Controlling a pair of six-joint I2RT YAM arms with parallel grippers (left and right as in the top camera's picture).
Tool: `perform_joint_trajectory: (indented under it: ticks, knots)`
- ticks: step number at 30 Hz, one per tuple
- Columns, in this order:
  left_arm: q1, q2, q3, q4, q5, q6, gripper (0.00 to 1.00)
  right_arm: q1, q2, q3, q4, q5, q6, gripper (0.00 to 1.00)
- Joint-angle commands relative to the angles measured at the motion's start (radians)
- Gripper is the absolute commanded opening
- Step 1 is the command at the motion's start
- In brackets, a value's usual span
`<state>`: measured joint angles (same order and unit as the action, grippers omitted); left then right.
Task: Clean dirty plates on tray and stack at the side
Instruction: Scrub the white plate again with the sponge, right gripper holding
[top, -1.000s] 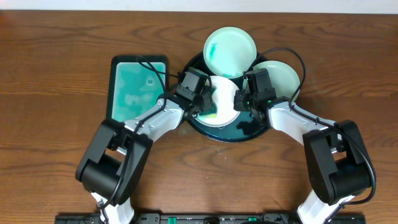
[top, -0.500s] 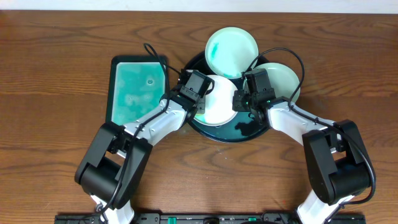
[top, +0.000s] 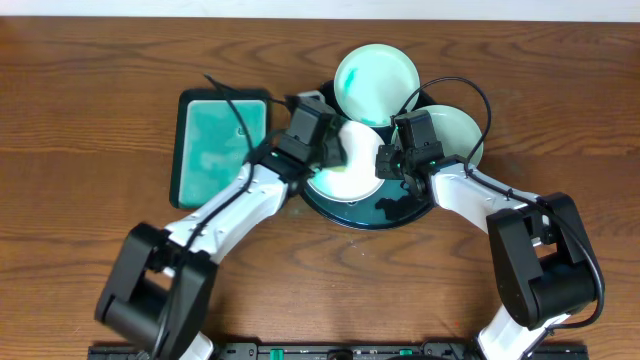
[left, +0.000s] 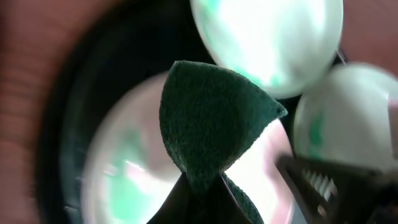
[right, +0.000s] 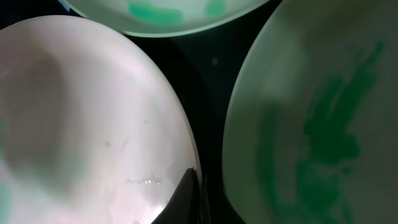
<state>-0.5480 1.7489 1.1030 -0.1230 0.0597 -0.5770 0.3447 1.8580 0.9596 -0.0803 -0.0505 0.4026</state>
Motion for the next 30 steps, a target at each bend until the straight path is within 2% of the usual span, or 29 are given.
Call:
perform_joint_trajectory:
  ticks: [1, 5, 12, 16, 19, 22, 27, 30]
  knots:
    - [-0.026, 0.076, -0.019, 0.002, 0.086, -0.031, 0.07, -0.001, 0.012, -0.001, -0.002, 0.042, 0.008, 0.01]
    - [-0.025, 0.152, -0.019, 0.005, 0.05, -0.025, 0.07, -0.001, 0.012, -0.001, -0.002, 0.042, 0.008, 0.01]
    - [-0.005, 0.176, -0.019, -0.039, -0.256, 0.124, 0.07, -0.001, 0.012, -0.001, -0.002, 0.042, -0.011, 0.01]
    - [0.013, 0.157, -0.019, -0.047, -0.444, 0.203, 0.07, 0.0, 0.012, -0.001, -0.002, 0.043, -0.11, 0.01]
    - [0.018, 0.129, -0.017, -0.034, -0.56, 0.222, 0.07, 0.0, 0.012, 0.0, -0.001, 0.043, -0.131, 0.01]
    - [0.019, 0.091, -0.013, -0.004, -0.551, 0.225, 0.07, 0.001, 0.012, 0.0, 0.008, 0.042, -0.141, 0.01]
    - [0.02, -0.017, -0.013, 0.052, -0.401, 0.225, 0.07, 0.025, -0.008, 0.0, 0.027, 0.043, -0.22, 0.01]
    - [0.023, -0.097, -0.013, 0.059, -0.386, 0.225, 0.07, 0.05, -0.045, 0.002, 0.044, 0.063, -0.271, 0.01]
